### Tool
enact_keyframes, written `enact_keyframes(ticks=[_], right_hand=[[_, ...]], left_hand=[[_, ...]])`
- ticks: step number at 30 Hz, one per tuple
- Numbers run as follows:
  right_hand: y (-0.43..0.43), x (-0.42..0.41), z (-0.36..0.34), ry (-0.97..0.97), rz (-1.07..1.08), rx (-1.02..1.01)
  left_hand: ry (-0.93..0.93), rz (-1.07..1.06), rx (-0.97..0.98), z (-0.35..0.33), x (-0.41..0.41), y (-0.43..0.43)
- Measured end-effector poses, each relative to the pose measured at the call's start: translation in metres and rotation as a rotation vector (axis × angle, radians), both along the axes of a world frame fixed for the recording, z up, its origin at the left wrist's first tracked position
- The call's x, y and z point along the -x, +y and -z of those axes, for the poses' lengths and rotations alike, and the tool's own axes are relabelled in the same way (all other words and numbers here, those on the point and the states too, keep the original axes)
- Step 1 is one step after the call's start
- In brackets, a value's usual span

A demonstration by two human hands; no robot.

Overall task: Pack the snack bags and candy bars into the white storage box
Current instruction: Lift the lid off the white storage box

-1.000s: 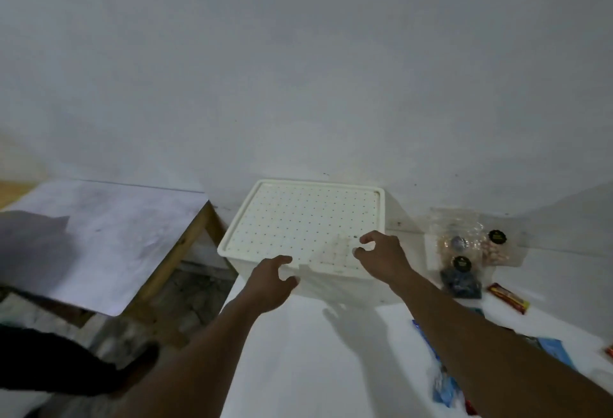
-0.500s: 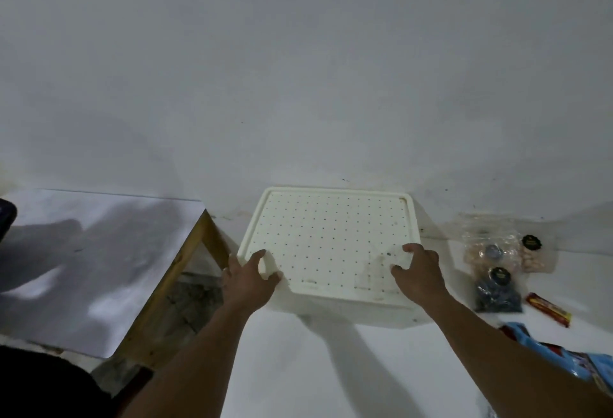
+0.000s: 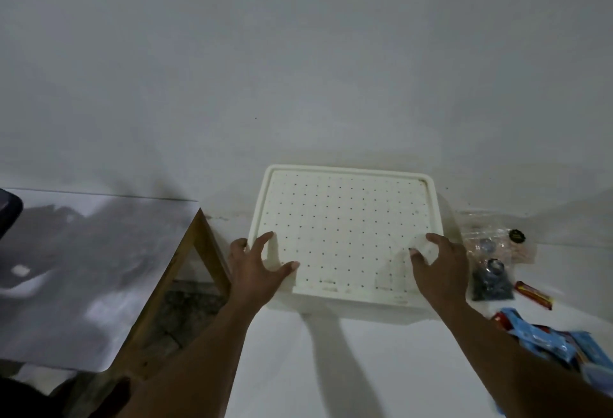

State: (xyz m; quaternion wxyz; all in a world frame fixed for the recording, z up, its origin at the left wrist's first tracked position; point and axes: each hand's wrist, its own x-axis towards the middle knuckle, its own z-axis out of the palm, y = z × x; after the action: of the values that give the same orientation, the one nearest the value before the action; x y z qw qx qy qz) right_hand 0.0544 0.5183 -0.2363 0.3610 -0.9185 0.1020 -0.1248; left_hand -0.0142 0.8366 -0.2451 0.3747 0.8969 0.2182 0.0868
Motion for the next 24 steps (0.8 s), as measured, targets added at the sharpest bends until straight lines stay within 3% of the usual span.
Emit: enact_keyframes(ticks=[12,24], right_hand=[[-0.039,0.138,0.021,-0.006,-0.077,-0.125],[-0.088,0.298,0.112,0.243,-0.074,-0.104]], left_hand=[[-0.091,0.007,0.015,0.013,0.151,-0.035],[0.187,0.014,0.030,0.092,0.310,-0.080]])
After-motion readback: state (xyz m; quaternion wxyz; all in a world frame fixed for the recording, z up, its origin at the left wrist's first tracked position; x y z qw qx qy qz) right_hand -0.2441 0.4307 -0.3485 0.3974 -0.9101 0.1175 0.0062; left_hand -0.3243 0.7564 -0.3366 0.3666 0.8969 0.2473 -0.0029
